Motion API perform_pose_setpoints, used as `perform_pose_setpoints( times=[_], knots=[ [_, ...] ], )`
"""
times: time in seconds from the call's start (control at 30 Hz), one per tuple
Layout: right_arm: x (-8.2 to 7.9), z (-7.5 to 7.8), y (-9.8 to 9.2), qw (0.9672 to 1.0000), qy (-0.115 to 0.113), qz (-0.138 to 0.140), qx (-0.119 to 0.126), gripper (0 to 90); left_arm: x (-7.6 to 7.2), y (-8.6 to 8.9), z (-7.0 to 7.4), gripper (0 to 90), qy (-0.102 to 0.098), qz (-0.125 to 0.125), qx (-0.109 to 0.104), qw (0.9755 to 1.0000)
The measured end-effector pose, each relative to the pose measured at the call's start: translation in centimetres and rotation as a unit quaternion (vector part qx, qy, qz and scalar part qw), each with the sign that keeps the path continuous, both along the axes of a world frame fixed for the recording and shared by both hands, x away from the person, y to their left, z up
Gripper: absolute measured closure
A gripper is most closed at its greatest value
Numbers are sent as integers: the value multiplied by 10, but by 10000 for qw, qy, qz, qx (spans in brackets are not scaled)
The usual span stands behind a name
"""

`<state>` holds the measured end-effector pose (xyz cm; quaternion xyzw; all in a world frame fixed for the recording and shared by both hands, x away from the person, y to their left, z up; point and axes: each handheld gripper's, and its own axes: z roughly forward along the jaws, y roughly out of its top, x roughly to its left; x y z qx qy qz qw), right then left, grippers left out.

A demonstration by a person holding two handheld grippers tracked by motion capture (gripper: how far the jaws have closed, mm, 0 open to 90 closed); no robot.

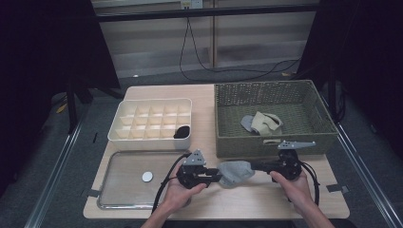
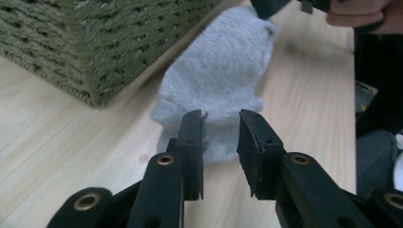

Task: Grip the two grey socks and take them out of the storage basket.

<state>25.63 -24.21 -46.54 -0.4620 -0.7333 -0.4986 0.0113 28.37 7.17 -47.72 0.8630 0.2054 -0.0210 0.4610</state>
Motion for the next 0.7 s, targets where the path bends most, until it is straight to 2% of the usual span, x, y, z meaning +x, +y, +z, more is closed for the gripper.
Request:
perform_pose_setpoints(
  times=[0.07, 0.17, 0.27, 0.37, 0.43, 0.7],
  knots=[
    [-1, 0, -2, 10000, -23, -2, -34, 900, 0, -6, -1, 710, 5, -52, 19, 10000],
    [-4, -6, -6, 9999, 60, -10, -97, 900, -2, -11, -5, 707, 37, -158, 108, 9998],
    [-7, -8, -10, 9999, 107, -48, -110, 900, 0, -13, -13, 690, 105, -135, 205, 9996],
    [-10, -8, -13, 9999, 100, -91, -86, 900, -2, -16, -18, 632, 77, -79, 374, 9992],
    [-11, -8, -14, 9999, 54, -113, -52, 900, -2, -17, -18, 632, 92, -107, 331, 9994],
    [-16, -14, -21, 9995, 129, -198, -216, 899, -2, -18, -23, 630, 69, -174, 470, 9987]
  ],
)
